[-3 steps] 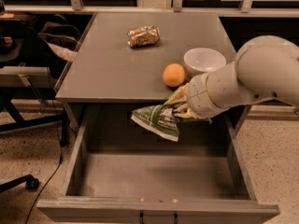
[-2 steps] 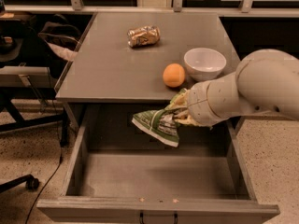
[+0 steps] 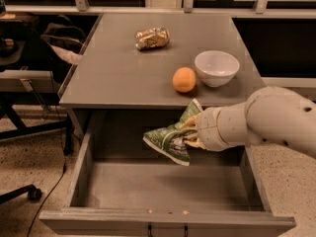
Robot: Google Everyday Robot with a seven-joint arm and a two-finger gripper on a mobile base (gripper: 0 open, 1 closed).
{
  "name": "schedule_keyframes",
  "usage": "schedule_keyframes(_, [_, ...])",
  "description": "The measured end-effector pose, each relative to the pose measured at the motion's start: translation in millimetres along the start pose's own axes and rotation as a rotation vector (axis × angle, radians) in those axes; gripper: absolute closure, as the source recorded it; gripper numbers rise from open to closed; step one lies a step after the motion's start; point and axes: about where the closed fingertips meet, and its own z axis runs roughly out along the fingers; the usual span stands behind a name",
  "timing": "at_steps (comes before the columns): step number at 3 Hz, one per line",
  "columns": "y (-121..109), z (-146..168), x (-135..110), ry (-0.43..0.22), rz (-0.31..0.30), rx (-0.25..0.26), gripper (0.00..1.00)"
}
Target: Place green jalapeno chip bag into top drawer
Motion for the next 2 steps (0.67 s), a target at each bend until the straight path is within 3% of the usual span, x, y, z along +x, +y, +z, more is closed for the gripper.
schedule_keyframes(2, [30,50,22,-0.24,0.123,-0.076,1.0])
